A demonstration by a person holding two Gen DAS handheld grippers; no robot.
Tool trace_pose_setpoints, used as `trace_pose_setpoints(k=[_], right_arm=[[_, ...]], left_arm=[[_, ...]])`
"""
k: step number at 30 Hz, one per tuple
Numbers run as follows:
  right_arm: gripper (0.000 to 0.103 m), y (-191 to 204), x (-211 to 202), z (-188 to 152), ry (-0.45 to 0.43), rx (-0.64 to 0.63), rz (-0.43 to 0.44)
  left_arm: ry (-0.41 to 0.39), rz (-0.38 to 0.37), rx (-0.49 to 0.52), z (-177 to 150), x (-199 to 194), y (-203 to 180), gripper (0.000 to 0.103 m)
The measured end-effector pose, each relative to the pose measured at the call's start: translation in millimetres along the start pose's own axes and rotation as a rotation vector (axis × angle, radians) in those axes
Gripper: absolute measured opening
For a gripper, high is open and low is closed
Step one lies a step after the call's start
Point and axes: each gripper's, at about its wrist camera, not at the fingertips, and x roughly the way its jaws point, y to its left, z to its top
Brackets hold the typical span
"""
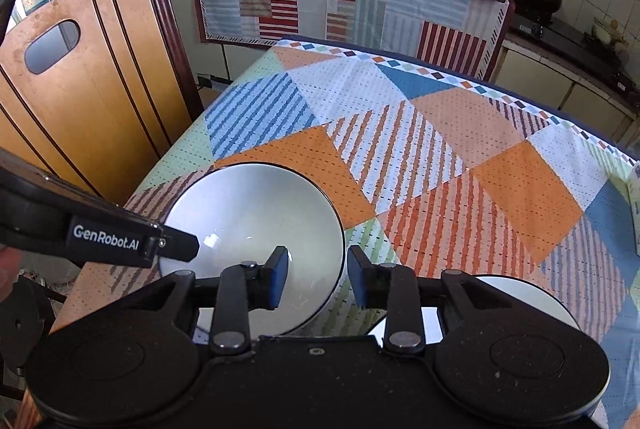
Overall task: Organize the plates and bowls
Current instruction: 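Move the bowl with the left tool beside the plate stack and release, then grip the rim of a second white bowl with the left tool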
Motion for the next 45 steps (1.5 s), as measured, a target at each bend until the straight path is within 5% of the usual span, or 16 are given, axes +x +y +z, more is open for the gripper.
trace_pose_setpoints(k=[4, 21, 33, 36, 38, 45], right_arm=[[0.046, -0.7, -29.5, -3.7, -0.019, 0.011, -0.005], [0.07, -2.2, -181.9, -63.8, -0.079, -0.002, -0.097], [0.075, 36.3, -209.4, -102.6, 0.026, -0.09, -0.043], [0.079, 42.7, -205.7, -111.2, 0.052, -0.103, -0.034], [0.091, 46.2, -201.5, -115.9, 0.066, -0.109, -0.035], [0.091, 57.2, -183.4, -130.0, 0.097, -0.167, -0.031]], left_arm=[[-0.006, -0.036, 0.049, -8.3, -28.1, -6.8, 0.02], [-0.014, 0.016, 0.402, -89.4, -150.3, -58.3, 0.045], [0.068, -0.017, 0.481, -133.5, -167.3, -71.6, 0.052], [0.096, -0.012, 0.492, -141.0, -162.3, -71.2, 0.057], [0.112, -0.008, 0.496, -145.5, -158.0, -70.7, 0.063], [0.147, 0.012, 0.502, -150.4, -141.0, -68.0, 0.075]])
